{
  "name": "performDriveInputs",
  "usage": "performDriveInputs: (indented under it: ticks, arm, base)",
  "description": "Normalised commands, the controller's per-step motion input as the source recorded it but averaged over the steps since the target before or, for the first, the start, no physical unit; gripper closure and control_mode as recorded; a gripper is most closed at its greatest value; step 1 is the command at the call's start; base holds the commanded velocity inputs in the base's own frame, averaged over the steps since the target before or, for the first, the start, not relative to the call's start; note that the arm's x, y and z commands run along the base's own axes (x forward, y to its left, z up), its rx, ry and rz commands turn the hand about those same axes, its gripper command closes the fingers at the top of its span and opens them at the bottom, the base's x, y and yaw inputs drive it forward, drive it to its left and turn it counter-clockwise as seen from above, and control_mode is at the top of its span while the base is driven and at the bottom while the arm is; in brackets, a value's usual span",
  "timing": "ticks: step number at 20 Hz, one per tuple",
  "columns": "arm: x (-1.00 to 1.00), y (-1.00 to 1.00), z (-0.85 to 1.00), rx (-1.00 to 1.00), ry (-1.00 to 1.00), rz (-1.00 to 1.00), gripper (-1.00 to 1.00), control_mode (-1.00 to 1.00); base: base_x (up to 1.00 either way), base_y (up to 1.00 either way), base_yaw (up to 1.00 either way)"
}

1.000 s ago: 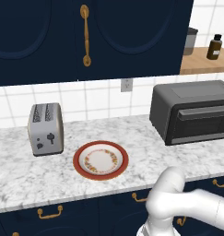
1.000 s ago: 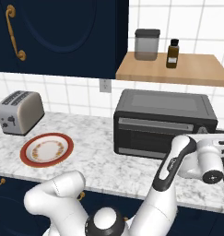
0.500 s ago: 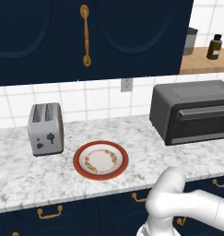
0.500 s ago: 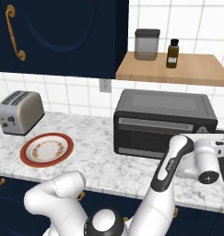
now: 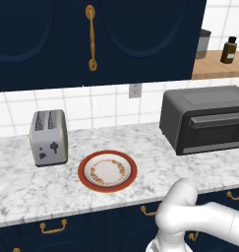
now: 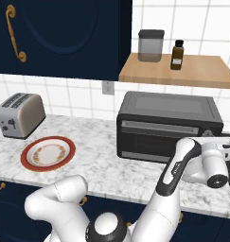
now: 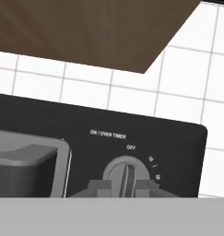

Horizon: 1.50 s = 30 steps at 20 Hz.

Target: Pick up the kebab skewer and baguette bread, and place them inside the toaster oven. Close the toaster oven door and start by setting the timer.

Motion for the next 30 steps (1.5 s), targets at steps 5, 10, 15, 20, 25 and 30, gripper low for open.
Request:
performDriveInputs:
  ticks: [5,10,15,20,25,30]
  arm:
    - [0.28,0.55,0.17,0.16,-0.02,-0.18,1.00,-1.00]
    - [0.20,0.24,0.28,0.25,-0.03,-0.09,1.00,-1.00]
    - [0.15,0.14,0.19,0.26,-0.10,-0.03,1.00,-1.00]
    - [0.14,0.16,0.14,0.25,-0.13,0.00,1.00,-1.00]
    - [0.25,0.17,0.15,0.26,-0.09,-0.04,1.00,-1.00]
    - [0.30,0.18,0.15,0.25,-0.02,-0.08,1.00,-1.00]
  base:
    - [0.00,0.00,0.00]
    - [0.00,0.00,0.00]
    - [0.00,0.00,0.00]
    - [0.00,0.00,0.00]
    - [0.00,0.00,0.00]
    - [0.00,0.00,0.00]
